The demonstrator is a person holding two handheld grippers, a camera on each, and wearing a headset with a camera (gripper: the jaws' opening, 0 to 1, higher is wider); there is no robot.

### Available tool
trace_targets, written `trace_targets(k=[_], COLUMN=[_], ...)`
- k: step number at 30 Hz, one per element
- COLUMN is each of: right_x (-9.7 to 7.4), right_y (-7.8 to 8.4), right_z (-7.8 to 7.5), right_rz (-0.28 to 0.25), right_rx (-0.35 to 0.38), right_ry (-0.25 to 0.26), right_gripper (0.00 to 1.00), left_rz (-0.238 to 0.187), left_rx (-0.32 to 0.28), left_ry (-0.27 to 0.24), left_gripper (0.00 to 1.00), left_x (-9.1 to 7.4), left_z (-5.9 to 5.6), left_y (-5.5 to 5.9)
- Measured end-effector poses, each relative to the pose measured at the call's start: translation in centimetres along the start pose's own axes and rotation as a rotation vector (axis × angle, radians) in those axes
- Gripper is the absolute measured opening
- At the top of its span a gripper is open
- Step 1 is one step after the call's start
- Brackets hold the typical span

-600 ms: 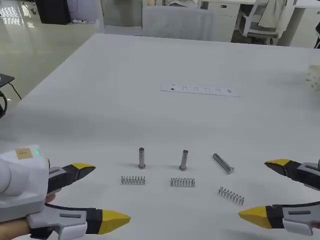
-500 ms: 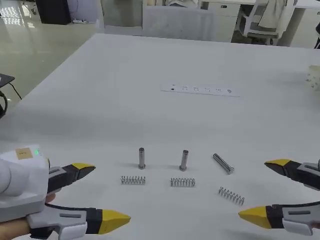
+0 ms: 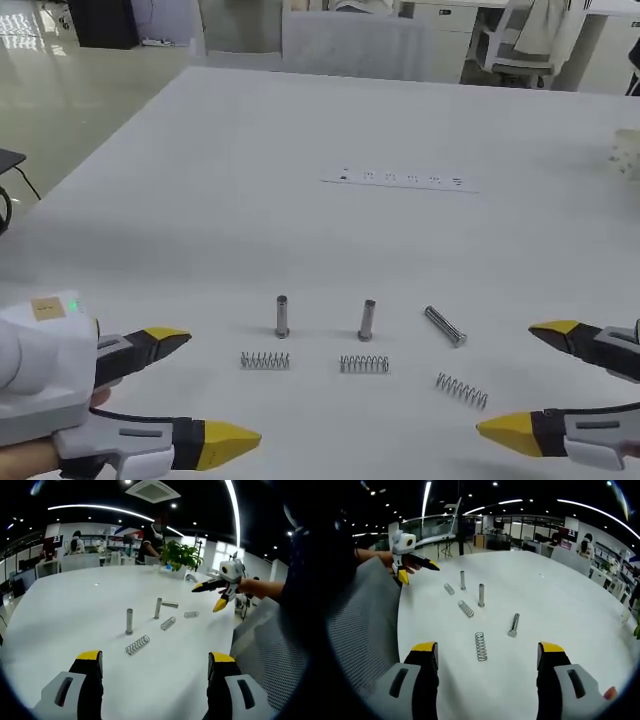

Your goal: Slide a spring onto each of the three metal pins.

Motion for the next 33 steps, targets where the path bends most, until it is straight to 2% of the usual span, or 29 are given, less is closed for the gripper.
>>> trace_targets(k=[10,21,33], right_x=[0.3,1.2,3.1], right_y=[-0.8,-2.0,-3.0], right_z=[-0.8,-2.2,-3.5], right_rz=[0.002,0.019,0.055], right_rx=[0.021,0.01,-0.025], right_ry=[0.007,0.02,0.035], right_gripper=[0.75,0.69,0.68], left_rz=[-0.002,-0.005,-0.005], left_rx=[0.0,-0.002,-0.003], left_ry=[0.002,0.002,0.001], left_gripper=[0.83,0.83,0.83], left_x=[0.0,-0.1,-0.1], left_z=[0.0,0.1,0.1], left_y=[-0.1,0.0,0.0])
Point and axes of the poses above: the centre of the closed fingertips' face, and the gripper's own axes: x roughly forward along the fingers, z roughly to its left, y roughly out of its underside, the point moved 7 cm from there along -x, roughly backward along the fingers
